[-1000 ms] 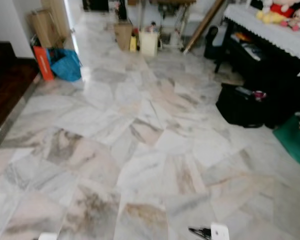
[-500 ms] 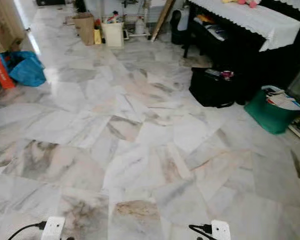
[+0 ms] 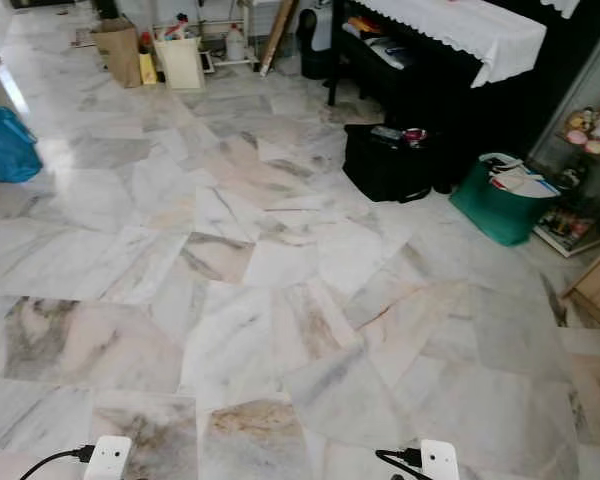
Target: Hang hanger
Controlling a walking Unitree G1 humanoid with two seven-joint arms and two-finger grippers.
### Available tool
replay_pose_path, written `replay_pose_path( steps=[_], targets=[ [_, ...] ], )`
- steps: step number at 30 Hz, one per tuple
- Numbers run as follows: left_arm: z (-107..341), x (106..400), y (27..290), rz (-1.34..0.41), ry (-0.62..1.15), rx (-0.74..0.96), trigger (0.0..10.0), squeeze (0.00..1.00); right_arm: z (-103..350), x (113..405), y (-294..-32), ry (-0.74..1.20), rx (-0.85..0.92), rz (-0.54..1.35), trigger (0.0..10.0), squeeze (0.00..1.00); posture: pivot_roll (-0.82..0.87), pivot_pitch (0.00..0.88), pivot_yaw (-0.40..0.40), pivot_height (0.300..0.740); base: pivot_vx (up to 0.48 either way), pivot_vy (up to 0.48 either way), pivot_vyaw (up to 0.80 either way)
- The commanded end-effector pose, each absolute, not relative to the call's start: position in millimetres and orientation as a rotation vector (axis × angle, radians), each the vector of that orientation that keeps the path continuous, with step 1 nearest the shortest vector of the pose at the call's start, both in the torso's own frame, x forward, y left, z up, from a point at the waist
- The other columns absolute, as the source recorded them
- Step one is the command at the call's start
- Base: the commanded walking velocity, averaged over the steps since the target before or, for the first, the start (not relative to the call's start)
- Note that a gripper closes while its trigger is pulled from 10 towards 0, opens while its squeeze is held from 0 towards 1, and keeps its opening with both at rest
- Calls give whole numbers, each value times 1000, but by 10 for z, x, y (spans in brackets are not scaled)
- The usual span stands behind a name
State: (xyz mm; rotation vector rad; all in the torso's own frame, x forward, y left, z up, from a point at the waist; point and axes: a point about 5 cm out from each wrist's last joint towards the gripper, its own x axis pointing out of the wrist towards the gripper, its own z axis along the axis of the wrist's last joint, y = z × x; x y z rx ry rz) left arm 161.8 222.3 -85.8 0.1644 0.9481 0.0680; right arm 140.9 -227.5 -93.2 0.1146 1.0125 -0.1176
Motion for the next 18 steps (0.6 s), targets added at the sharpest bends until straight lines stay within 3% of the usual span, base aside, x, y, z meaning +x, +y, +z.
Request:
replay_pose_path(
  steps=[1,7,18],
  targets=[
    [-887,1536,2250,58,973,187,10000,0,-930,1395,-2302,1017,108,-118,10000,0,-24,47,-19,740,0,0,-600],
    [-885,1538,2245,35,968,221,10000,0,-930,1395,-2301,1016,110,-117,10000,0,-24,47,-19,740,0,0,-598],
    [-884,1519,2283,31,978,238,10000,0,-932,1387,-2305,1017,110,-117,10000,0,-19,44,-23,740,0,-146,-598]
  ],
)
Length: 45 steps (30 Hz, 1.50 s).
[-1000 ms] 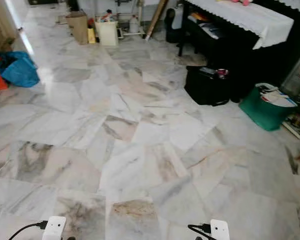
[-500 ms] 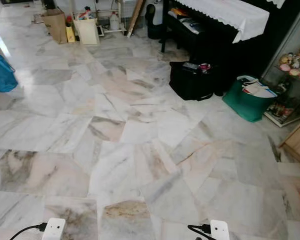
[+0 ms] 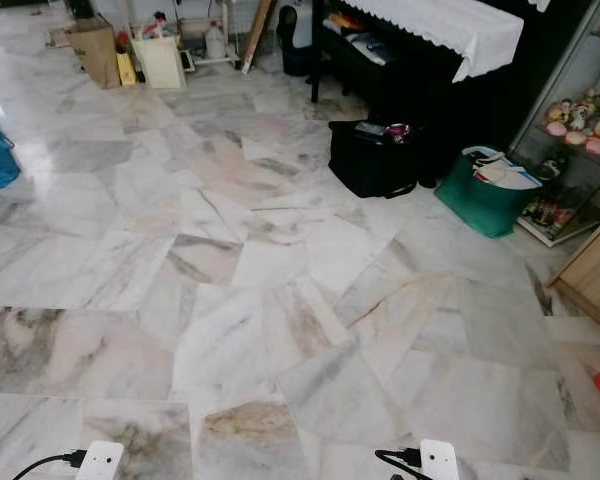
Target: Hang hanger
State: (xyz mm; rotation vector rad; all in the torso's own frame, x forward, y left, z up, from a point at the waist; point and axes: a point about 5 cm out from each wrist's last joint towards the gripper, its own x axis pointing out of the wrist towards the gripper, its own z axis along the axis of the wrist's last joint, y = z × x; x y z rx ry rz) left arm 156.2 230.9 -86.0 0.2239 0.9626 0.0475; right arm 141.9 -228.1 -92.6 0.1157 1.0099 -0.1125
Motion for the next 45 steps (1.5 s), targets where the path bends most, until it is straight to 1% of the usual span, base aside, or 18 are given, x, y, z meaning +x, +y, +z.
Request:
replay_pose_path(
  steps=[1,3,7,19,37,45],
  targets=[
    [-885,1520,2278,33,977,236,10000,0,-932,1387,-2305,1017,111,-117,10000,0,-19,44,-23,740,0,-398,-600],
    [-891,1515,2265,53,978,215,10000,0,-932,1385,-2307,1017,111,-117,10000,0,-20,44,-25,740,0,-159,-594],
    [-902,1512,2225,41,981,222,10000,0,-933,1381,-2308,1017,110,-120,10000,0,-20,39,-26,740,0,0,-597],
    [-901,1511,2225,36,978,218,10000,0,-939,1376,-2287,1015,118,-122,10000,0,-16,3,-20,740,0,0,-597],
    [-915,1489,2202,23,987,227,10000,0,-946,1347,-2299,1018,119,-127,10000,0,-17,0,-23,740,0,0,-598],
    [-900,1502,2241,14,980,255,10000,0,-949,1357,-2267,1009,134,-133,10000,0,-13,5,-8,740,0,-38,-600]
  ],
)
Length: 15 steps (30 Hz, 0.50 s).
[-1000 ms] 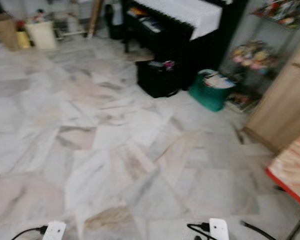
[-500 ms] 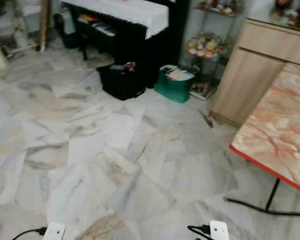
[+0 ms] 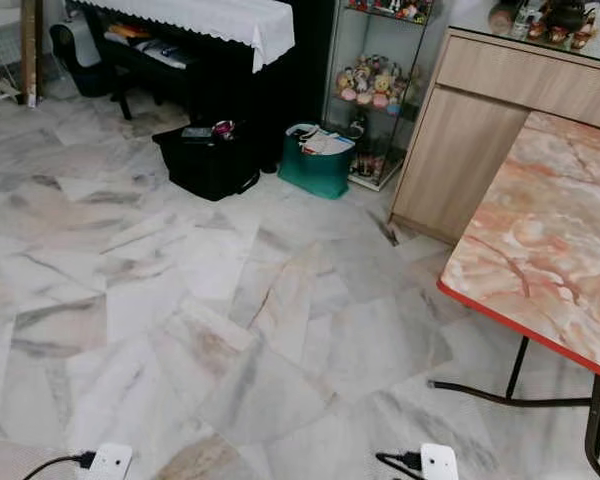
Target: Hang hanger
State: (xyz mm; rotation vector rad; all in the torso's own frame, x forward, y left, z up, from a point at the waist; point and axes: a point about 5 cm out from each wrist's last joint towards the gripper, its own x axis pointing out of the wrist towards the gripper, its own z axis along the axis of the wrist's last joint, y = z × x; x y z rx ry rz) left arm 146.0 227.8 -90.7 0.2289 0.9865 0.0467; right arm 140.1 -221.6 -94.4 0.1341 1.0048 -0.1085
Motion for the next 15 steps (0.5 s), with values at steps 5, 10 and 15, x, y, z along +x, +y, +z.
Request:
replay_pose_path(
  steps=[5,10,15],
  targets=[
    [-895,1507,2246,25,971,239,10000,0,-948,1361,-2262,1004,139,-139,10000,0,-14,10,-7,740,0,-235,-598],
    [-892,1511,2249,30,968,233,10000,0,-947,1366,-2261,1004,140,-138,10000,0,-10,19,-9,740,0,0,-596],
    [-890,1517,2250,33,967,231,10000,0,-944,1372,-2264,1003,137,-133,10000,0,-9,24,-11,740,0,0,-594]
  ],
)
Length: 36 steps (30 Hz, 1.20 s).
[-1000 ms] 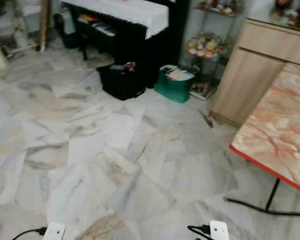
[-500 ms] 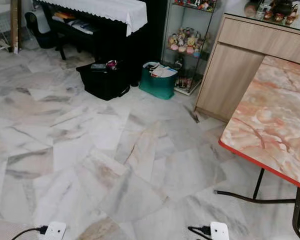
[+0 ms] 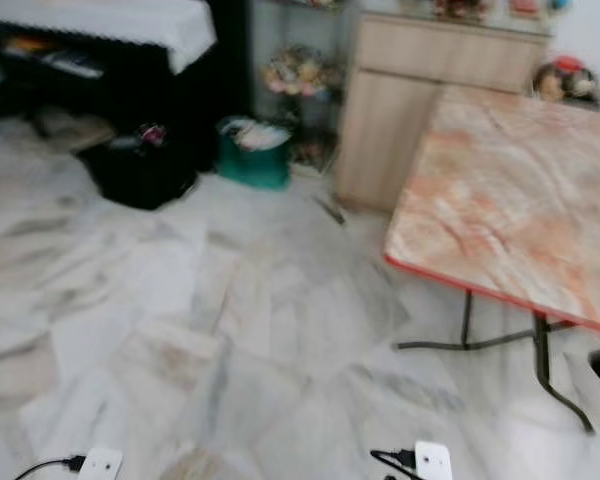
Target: Hang hanger
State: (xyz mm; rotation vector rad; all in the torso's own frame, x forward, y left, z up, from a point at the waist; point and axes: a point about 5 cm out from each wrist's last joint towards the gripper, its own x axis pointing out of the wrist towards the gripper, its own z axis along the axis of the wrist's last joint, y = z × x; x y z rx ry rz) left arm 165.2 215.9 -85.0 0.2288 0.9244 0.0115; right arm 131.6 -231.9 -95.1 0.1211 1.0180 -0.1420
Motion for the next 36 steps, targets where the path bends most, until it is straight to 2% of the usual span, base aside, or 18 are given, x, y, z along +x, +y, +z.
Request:
replay_pose_path(
  steps=[1,7,16,22,36],
  targets=[
    [-889,1520,2247,32,967,232,10000,0,-942,1375,-2266,1002,135,-132,10000,0,-12,30,-12,740,0,0,-594],
    [-889,1530,2236,21,968,245,10000,0,-927,1397,-2270,972,137,-131,10000,0,-19,35,-13,740,0,-94,-99],
    [-889,1525,2240,21,967,240,10000,0,-926,1399,-2284,977,138,-146,10000,0,-26,46,-13,740,0,-480,0],
    [-889,1519,2248,23,968,238,10000,0,-925,1403,-2277,976,145,-140,10000,0,-27,52,-12,740,0,-480,-760],
    [-888,1535,2226,28,964,237,10000,0,-923,1409,-2275,970,150,-149,10000,0,-27,57,-12,740,0,-480,0]
  ],
)
